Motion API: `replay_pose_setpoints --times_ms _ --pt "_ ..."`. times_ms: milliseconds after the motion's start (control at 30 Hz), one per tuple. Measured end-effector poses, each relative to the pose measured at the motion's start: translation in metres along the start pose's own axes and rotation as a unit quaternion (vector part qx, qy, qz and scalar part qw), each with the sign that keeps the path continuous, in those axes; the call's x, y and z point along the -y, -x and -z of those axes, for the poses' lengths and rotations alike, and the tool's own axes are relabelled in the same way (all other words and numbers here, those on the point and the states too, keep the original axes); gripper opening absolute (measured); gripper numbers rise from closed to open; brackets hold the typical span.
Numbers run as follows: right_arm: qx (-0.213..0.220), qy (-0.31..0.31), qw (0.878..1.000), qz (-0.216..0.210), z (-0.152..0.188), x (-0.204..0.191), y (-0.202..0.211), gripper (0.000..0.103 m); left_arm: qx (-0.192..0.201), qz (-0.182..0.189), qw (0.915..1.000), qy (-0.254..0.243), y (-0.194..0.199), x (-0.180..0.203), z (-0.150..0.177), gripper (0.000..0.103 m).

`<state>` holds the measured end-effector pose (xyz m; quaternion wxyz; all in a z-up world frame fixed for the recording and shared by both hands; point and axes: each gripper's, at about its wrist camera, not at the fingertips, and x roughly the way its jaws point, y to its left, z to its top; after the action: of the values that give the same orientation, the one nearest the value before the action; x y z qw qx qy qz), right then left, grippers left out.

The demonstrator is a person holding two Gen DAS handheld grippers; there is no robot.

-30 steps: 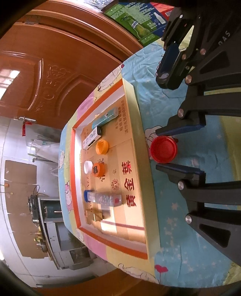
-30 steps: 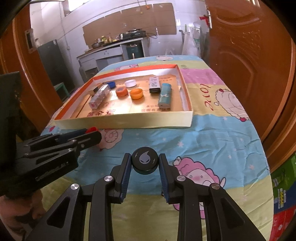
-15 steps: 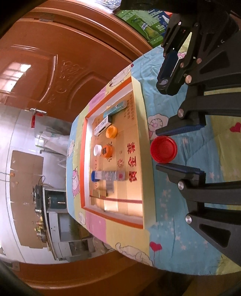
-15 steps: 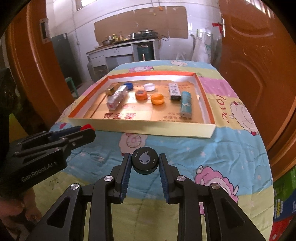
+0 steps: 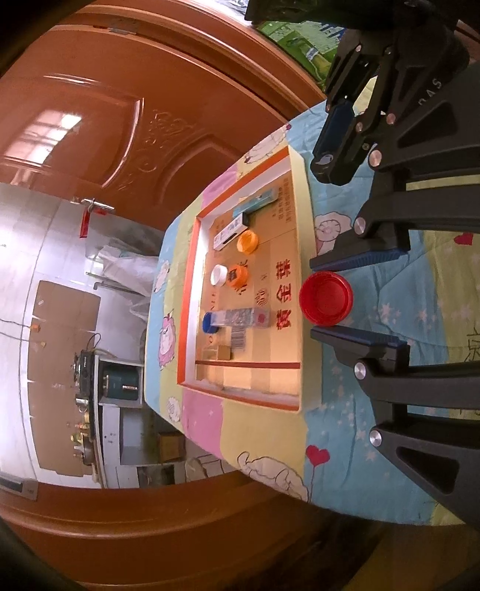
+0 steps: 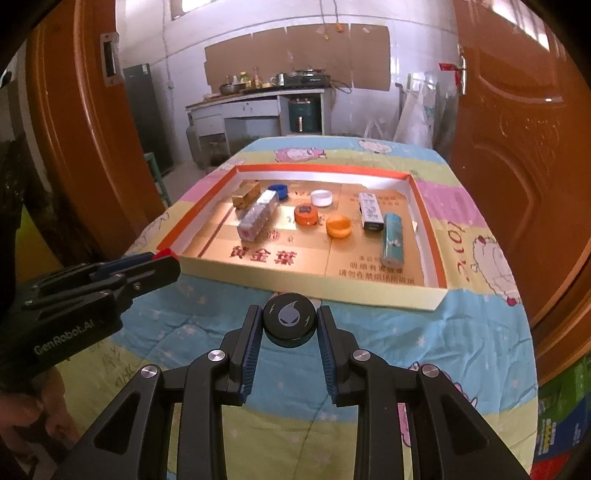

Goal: Organize rigid objects
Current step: 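Carry the black cap over the tray with the right tool while the left carries the red cap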

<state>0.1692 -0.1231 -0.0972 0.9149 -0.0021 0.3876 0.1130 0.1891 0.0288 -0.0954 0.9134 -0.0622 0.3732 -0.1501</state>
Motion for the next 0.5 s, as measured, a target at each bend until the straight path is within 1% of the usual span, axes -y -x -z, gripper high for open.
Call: replay_pose_setpoints --times_ms 267,500 --pt "0.016 0.002 1.0 0.002 -0.019 0.002 0.001 0.03 0.01 -0.004 0.9999 0.01 0.0 -0.008 -0.012 0.03" --pt "0.023 0.004 1.0 -0.001 -0.034 0.003 -0.006 0.03 0.011 -0.012 0.9997 0.019 -0.009 -0.016 -0.024 0.03"
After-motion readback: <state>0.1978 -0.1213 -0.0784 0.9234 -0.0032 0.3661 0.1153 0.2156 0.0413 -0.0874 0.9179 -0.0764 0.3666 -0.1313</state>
